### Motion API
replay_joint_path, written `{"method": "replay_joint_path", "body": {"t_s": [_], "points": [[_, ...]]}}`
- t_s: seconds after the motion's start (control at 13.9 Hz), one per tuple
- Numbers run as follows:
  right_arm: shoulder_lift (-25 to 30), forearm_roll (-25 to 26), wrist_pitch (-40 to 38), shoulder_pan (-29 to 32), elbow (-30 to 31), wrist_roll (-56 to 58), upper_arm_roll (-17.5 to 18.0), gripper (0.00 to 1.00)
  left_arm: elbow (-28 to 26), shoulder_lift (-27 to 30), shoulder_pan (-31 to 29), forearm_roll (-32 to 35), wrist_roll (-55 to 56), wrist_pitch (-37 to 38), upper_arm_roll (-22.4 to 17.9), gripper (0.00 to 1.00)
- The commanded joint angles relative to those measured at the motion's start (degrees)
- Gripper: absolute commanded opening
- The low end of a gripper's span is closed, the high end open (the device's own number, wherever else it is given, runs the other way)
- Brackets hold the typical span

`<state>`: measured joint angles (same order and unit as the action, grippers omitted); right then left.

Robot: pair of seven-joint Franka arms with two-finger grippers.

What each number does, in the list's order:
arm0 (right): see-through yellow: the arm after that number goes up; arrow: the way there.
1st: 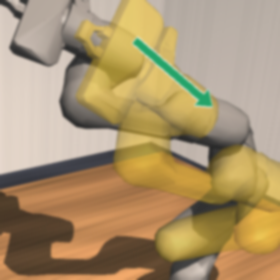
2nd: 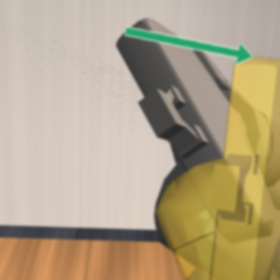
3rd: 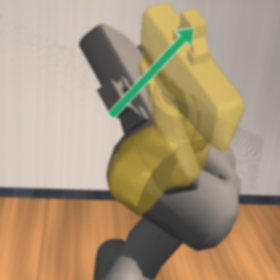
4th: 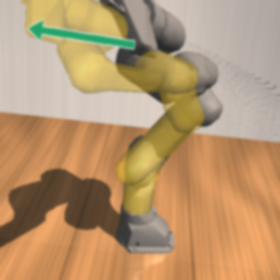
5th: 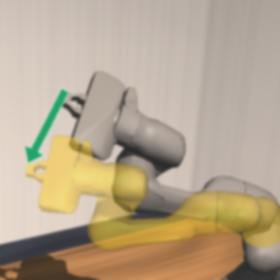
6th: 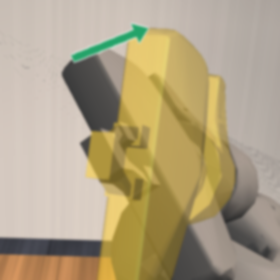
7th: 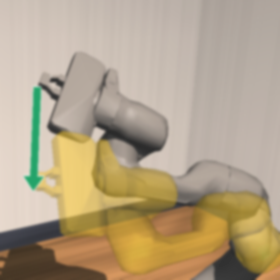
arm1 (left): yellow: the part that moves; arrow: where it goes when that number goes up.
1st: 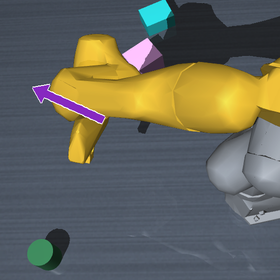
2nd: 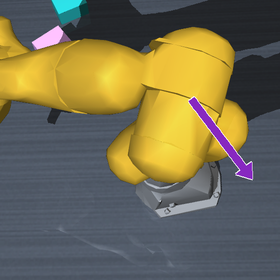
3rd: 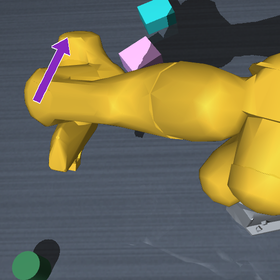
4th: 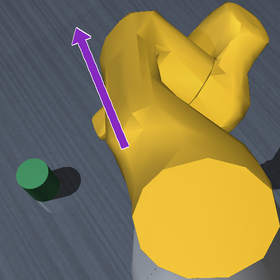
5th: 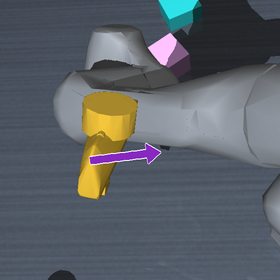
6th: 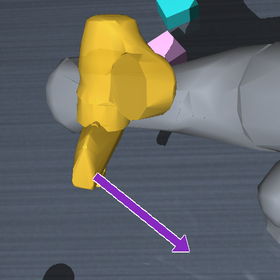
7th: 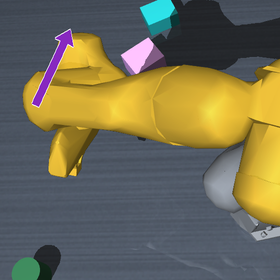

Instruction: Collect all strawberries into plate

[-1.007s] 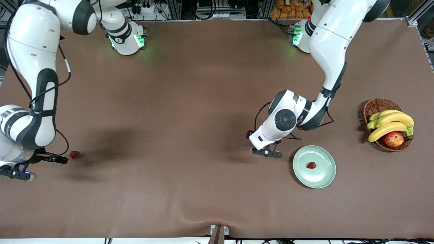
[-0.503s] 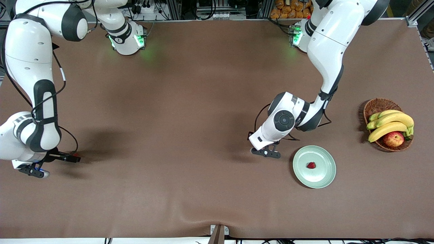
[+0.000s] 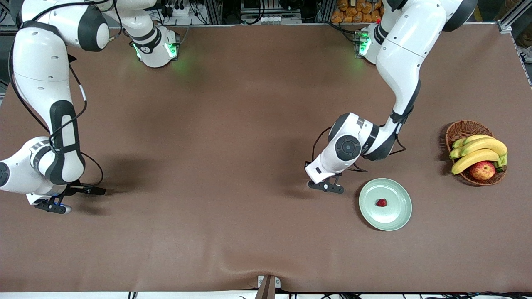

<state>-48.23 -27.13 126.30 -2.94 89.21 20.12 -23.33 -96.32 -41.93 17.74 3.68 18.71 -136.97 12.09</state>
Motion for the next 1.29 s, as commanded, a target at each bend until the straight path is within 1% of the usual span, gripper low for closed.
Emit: {"method": "replay_joint_path", "body": {"t_s": [0.0, 0.07, 0.14, 0.22, 0.36, 0.5, 0.65, 0.79, 0.86, 0.94, 1.01, 1.15, 1.22], "points": [[1.56, 0.15, 0.79, -0.23, 2.02, 1.95, -0.14, 1.0, -0.71, 0.01, -0.08, 1.86, 1.33, -1.28, -0.14, 0.34], [1.65, 0.49, 0.79, -0.23, 2.11, 2.03, -0.23, 1.0, -0.71, 0.09, -0.16, 1.86, 1.24, -1.28, -0.14, 0.22], [1.65, 1.28, 0.88, -0.32, 2.11, 2.03, -0.23, 1.0, -0.71, 0.44, -0.25, 1.86, 0.63, -1.19, -0.14, 0.13], [1.65, 1.9, 1.22, -0.32, 2.11, 2.03, -0.23, 1.0, -0.54, 0.88, -0.69, 1.86, 0.36, -0.85, -0.14, 0.09], [1.82, 2.52, 1.4, -0.49, 2.2, 1.95, -0.32, 1.0, -0.27, 2.46, -0.87, 1.86, 0.01, -0.32, -0.23, 0.09], [1.91, 3.13, 1.49, -0.93, 2.72, 1.95, -0.4, 1.0, 0.25, 4.48, -2.7, 1.86, -2.53, 3.53, -0.31, 0.1], [2.0, 3.22, 1.58, -0.93, 2.9, 1.95, -0.67, 1.0, 0.43, 6.59, -5.95, 1.86, -7.87, 6.09, -0.23, 0.1], [2.0, 3.22, 1.58, -0.93, 2.9, 1.95, -0.67, 1.0, 0.7, 7.04, -8.5, 1.86, -13.24, 7.33, -0.4, 0.1], [2.0, 3.22, 1.49, -0.93, 2.9, 1.95, -0.67, 0.81, 0.7, 6.86, -10.17, 1.86, -16.74, 7.33, -0.4, 0.11], [2.17, 3.22, 1.32, -0.93, 2.9, 1.77, -0.67, 0.22, 1.31, 6.34, -12.01, 1.86, -20.35, 7.33, -0.49, 0.11], [2.52, 3.14, 0.97, -0.93, 2.9, 1.6, -0.67, 0.0, 2.79, 5.12, -13.94, 1.95, -23.78, 7.33, -0.4, 0.11], [2.97, 3.22, 0.7, -0.93, 2.9, 1.51, -0.67, 0.0, 3.68, 3.27, -15.45, 2.04, -27.58, 6.46, -0.49, 0.11], [3.32, 3.22, 0.61, -0.93, 2.9, 1.51, -0.67, 0.0, 3.68, 3.0, -15.46, 3.34, -27.76, 5.84, -0.49, 0.11]]}}
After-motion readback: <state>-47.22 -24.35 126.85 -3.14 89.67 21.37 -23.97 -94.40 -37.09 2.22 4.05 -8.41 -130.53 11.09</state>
